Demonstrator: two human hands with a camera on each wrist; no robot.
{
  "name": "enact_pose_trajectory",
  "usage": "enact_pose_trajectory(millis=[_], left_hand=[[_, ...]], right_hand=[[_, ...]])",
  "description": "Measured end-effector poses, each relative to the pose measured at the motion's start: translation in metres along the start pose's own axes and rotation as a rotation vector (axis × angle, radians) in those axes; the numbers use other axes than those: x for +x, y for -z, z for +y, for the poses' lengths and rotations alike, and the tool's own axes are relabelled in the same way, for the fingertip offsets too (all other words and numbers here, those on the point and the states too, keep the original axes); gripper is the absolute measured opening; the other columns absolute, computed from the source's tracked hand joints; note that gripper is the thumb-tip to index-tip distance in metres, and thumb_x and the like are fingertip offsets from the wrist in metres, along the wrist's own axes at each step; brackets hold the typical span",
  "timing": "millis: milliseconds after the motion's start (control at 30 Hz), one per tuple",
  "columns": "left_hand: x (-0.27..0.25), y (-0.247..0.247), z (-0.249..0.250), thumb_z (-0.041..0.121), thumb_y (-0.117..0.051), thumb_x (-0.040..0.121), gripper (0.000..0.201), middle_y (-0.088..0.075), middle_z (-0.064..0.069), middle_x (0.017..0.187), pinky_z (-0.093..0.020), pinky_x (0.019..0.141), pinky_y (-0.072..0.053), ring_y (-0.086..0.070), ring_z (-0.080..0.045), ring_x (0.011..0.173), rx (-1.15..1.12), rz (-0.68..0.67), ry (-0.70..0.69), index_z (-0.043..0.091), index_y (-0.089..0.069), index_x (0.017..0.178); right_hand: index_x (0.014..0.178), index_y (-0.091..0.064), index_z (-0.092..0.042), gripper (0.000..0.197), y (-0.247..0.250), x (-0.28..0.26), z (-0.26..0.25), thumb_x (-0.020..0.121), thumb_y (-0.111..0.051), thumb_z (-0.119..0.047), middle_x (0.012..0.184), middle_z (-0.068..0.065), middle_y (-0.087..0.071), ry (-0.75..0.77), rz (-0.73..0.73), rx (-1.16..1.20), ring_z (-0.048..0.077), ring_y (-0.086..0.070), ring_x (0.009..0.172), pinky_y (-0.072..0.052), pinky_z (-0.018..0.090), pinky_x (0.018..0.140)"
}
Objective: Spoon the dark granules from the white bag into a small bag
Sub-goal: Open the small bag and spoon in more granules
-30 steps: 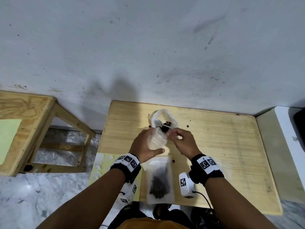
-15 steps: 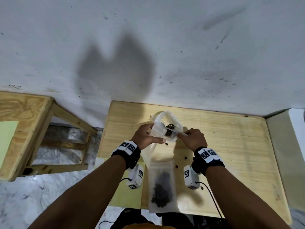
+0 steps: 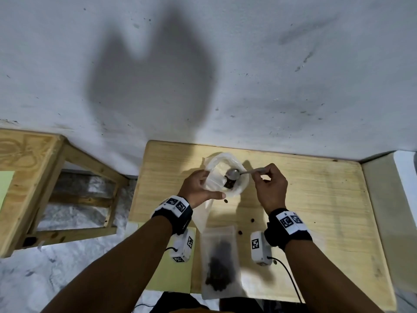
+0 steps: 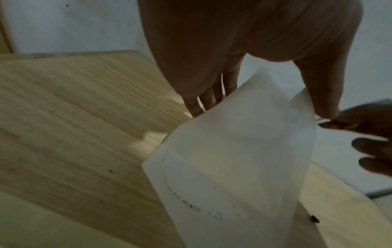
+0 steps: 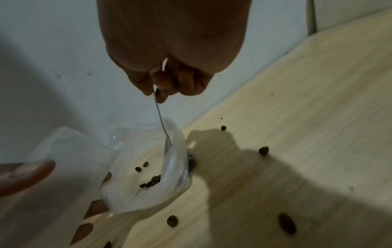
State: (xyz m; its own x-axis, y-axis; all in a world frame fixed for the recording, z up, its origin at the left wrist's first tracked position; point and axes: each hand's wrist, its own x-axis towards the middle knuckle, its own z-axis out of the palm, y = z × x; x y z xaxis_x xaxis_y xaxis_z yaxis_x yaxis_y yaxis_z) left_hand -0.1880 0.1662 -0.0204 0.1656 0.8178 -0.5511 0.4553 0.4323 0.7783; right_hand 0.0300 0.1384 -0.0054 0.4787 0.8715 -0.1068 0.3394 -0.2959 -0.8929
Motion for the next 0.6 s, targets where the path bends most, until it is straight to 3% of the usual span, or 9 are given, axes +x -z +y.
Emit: enact_pose_trajectory(millis=[100,200,333,467,600], left_hand=[[-0.004,-0.001,-0.003,0.036,-0.097,0.049,0.102,-0.051,0.007,0.138,-0.025,0.103,-0.044,-0.051,-0.011,0.125,0.023,0.011,-0.060,0.018,-0.050,0.139],[-0.007,-0.003,-0.006,0.035,-0.097,0.049,0.104,-0.048,0.005,0.143,-0.023,0.106,-0.040,-0.049,-0.009,0.126,0.028,0.004,-0.080,0.016,-0.049,0.140],[-0.008,-0.004,-0.007,0.033,-0.097,0.051,0.101,-0.048,0.005,0.141,-0.023,0.106,-0.040,-0.049,-0.010,0.126,0.001,0.034,-0.094,0.015,-0.051,0.138],[-0.005,-0.003,-0.007,0.041,-0.096,0.043,0.097,-0.059,0.008,0.131,-0.031,0.103,-0.049,-0.059,-0.011,0.117,-0.097,0.043,-0.036,0.021,-0.058,0.130],[-0.002,-0.002,-0.009,0.055,-0.094,0.033,0.095,-0.066,0.012,0.118,-0.038,0.098,-0.053,-0.064,-0.009,0.108,-0.117,0.052,-0.010,0.026,-0.065,0.119]], right_hand=[[0.078,-0.054,-0.024,0.020,0.001,0.001,0.000,0.088,-0.069,-0.016,0.081,-0.008,-0.069,0.117,-0.035,-0.042,0.019,-0.048,0.047,-0.041,0.030,0.049],[0.084,-0.053,-0.027,0.013,0.002,0.001,0.008,0.091,-0.063,-0.030,0.064,0.009,-0.067,0.203,-0.046,-0.188,0.029,-0.047,0.040,-0.045,0.037,0.046],[0.084,-0.054,-0.030,0.013,0.000,-0.002,0.014,0.094,-0.063,-0.031,0.056,0.012,-0.062,0.203,-0.047,-0.266,0.029,-0.050,0.041,-0.048,0.040,0.048],[0.072,-0.046,-0.044,0.036,-0.004,-0.008,0.008,0.093,-0.067,-0.024,0.073,0.025,-0.067,0.157,-0.016,-0.121,0.021,-0.032,0.040,-0.038,0.036,0.042],[0.075,-0.048,-0.037,0.027,-0.010,-0.012,0.002,0.091,-0.067,-0.029,0.069,0.022,-0.067,0.167,0.011,-0.124,0.023,-0.035,0.038,-0.042,0.038,0.043]])
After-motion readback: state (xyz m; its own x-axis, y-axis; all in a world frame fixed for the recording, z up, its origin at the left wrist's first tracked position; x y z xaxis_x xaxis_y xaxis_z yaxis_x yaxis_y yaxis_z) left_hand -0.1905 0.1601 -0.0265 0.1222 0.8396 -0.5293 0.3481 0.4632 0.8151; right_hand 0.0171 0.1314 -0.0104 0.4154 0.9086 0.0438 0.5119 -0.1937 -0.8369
